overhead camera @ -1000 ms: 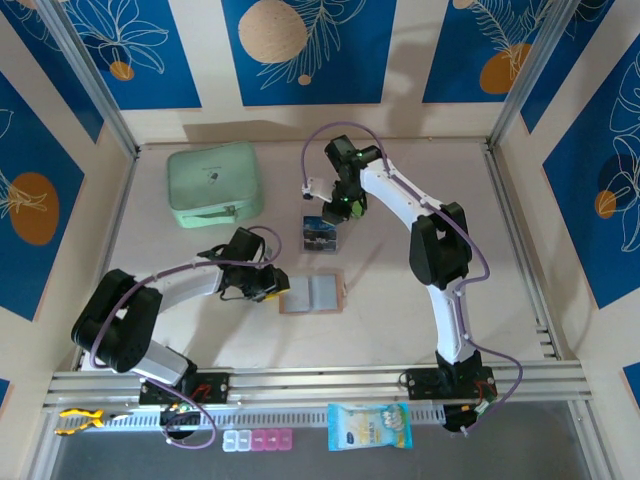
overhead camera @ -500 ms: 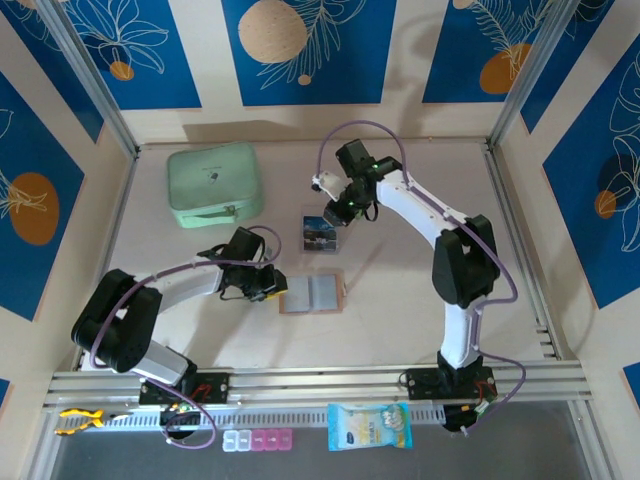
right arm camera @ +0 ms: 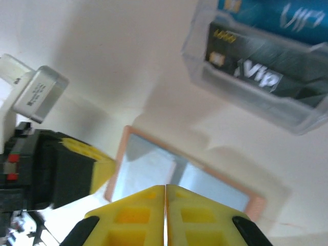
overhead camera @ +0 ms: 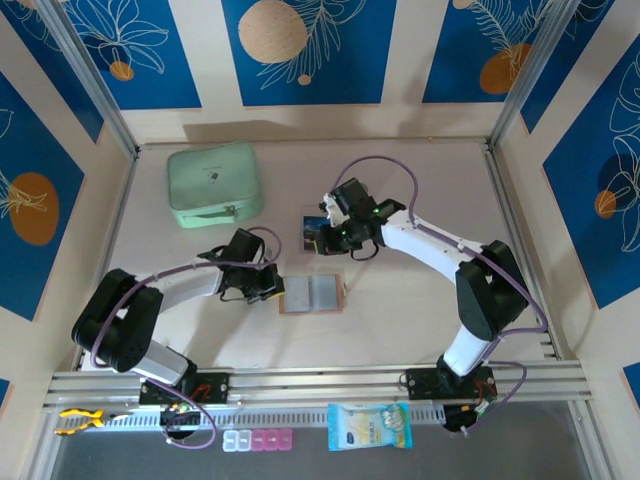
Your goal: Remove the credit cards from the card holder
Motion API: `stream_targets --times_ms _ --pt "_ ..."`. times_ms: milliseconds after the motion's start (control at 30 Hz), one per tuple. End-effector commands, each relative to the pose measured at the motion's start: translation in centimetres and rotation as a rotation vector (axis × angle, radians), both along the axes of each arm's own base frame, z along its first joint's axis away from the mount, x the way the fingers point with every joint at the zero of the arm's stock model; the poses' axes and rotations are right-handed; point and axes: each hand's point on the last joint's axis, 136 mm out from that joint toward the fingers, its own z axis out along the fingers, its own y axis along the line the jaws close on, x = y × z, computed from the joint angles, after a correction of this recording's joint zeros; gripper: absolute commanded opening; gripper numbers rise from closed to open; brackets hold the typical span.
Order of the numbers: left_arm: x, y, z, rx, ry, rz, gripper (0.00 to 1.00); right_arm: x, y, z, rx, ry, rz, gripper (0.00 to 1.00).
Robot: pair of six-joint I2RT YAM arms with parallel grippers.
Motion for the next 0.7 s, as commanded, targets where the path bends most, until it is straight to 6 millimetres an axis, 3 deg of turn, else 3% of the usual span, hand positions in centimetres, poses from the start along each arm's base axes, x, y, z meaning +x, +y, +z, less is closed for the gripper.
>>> stream_targets --times_ms 0,233,667 --pt "-0.4 0.7 -0.2 0.011 -0.001 0.004 0.04 -1.9 1.4 -0.2 0.057 0.136 -0.057 0.1" --pt "-1.0 0.6 -1.2 -0.004 0.026 0.008 0.0 -4.7 1.6 -3.4 0.005 0.278 -0.058 0.06" --pt "-0.9 1.5 -2.0 0.057 0.031 0.003 0.0 -6.2 4.5 -5.5 0.097 0.407 -0.042 0.15"
